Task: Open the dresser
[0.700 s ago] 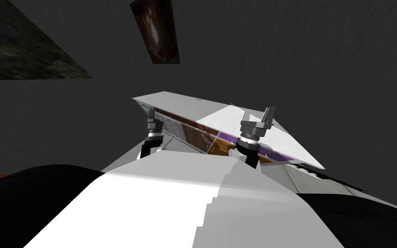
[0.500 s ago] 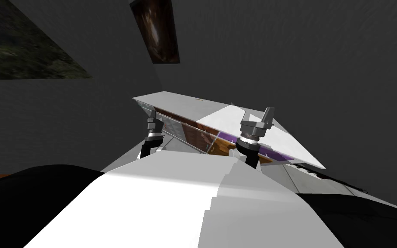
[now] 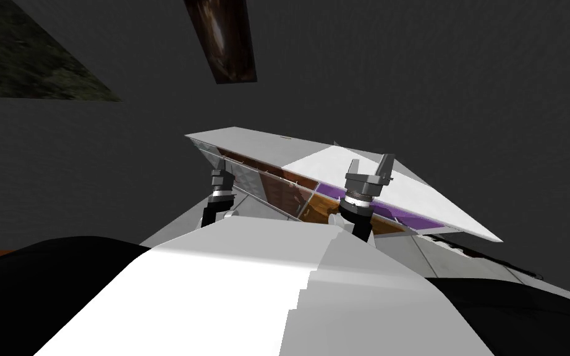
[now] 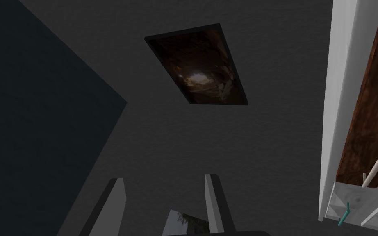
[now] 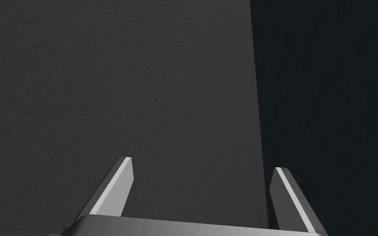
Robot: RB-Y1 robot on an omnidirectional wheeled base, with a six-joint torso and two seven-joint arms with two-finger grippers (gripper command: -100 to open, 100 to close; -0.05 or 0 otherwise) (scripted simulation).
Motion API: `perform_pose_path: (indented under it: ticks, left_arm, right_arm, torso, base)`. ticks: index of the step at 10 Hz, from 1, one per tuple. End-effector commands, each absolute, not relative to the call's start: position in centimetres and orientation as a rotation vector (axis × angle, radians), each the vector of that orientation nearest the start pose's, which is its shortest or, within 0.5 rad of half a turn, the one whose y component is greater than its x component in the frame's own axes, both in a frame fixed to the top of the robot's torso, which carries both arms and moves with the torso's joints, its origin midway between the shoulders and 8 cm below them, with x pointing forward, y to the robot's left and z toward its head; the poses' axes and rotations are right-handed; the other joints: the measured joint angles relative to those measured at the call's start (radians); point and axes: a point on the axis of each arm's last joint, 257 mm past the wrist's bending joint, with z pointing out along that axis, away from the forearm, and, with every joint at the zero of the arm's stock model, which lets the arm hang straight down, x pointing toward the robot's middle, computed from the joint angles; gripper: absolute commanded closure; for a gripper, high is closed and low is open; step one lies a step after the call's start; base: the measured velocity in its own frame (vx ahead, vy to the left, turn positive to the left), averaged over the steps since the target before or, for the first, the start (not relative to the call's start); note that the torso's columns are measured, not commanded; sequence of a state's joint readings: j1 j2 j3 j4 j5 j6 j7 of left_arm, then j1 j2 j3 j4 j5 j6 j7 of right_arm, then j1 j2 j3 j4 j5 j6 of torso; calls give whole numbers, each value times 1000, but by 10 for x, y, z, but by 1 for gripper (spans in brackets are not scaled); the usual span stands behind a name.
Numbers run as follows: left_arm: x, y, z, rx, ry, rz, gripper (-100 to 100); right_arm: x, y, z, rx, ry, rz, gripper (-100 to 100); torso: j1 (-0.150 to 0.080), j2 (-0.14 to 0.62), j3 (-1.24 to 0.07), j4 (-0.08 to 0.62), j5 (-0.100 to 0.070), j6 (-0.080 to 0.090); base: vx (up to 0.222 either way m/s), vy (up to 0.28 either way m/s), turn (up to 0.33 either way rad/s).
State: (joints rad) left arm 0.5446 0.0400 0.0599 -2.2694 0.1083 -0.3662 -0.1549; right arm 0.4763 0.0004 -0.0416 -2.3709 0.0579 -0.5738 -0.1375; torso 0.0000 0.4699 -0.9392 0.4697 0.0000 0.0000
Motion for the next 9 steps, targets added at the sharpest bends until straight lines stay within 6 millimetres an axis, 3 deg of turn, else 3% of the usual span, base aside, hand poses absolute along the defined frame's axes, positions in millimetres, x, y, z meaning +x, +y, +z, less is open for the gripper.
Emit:
perform_pose_path:
  ticks: [1, 2, 3, 5, 9]
  left_arm:
    - [356, 318, -20, -770, 748, -1111, 0]
    - [356, 318, -20, -770, 748, -1111, 0]
    - [359, 313, -22, -748, 787, -1113, -100]
    - [363, 307, -27, -741, 830, -1117, -100]
    - [374, 294, -47, -784, 915, -1126, -100]
  right_arm:
    - [310, -273, 83, 507, 492, 1402, 0]
    - [310, -273, 83, 507, 492, 1402, 0]
    - [310, -273, 83, 507, 492, 1402, 0]
    - [310, -273, 83, 507, 492, 1402, 0]
    - [310, -273, 83, 508, 492, 1402, 0]
  torso:
    - [0, 74, -148, 74, 0, 0]
    - [0, 148, -295, 148, 0, 0]
    - [0, 221, -443, 221, 0, 0]
    - [1, 264, -532, 264, 0, 0]
    - [0, 268, -537, 268, 0, 0]
  base:
    - [0, 0, 0]
    - [0, 0, 0]
    - [12, 4, -70]
    - [16, 12, -83]
    - [35, 28, -161]
